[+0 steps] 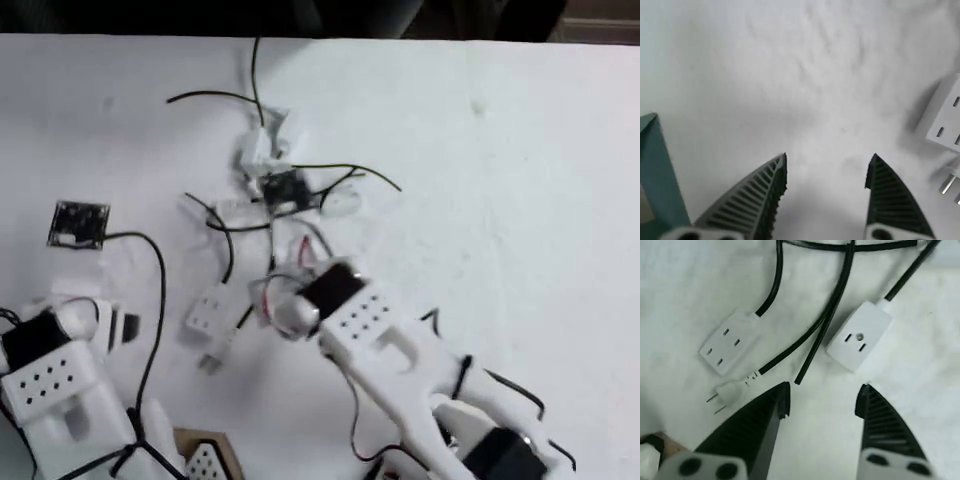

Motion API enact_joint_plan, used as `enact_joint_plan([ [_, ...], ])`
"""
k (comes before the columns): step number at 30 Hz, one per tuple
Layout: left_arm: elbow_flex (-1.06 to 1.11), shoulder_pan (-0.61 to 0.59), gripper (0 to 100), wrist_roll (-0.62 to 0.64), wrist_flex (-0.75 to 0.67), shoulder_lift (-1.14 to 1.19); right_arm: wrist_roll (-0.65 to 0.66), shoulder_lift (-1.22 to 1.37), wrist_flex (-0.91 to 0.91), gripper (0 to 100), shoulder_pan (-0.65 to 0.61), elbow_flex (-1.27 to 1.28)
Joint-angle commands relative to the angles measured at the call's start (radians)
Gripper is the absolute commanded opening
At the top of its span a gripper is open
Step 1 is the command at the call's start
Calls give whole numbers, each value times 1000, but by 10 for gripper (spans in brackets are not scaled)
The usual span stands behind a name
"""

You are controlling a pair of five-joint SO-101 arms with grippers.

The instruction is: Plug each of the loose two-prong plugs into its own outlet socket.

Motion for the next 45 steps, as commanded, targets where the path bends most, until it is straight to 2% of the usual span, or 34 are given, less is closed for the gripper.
enact_joint_plan([
  [1,52,-13,260,12,-54,-28,-11,38,8,218,-87,-52],
  [5,117,-13,260,87,-104,-31,-12,102,1,217,-120,-66],
  [12,144,-13,260,144,-121,-31,-77,257,1,110,-124,-193],
  [20,147,-15,260,144,-121,-31,-92,469,4,170,-124,-316],
  [33,149,-68,260,140,-123,-31,-204,690,7,170,-151,-470],
  [45,149,-68,260,140,-123,-31,-201,803,10,145,-173,-463],
])
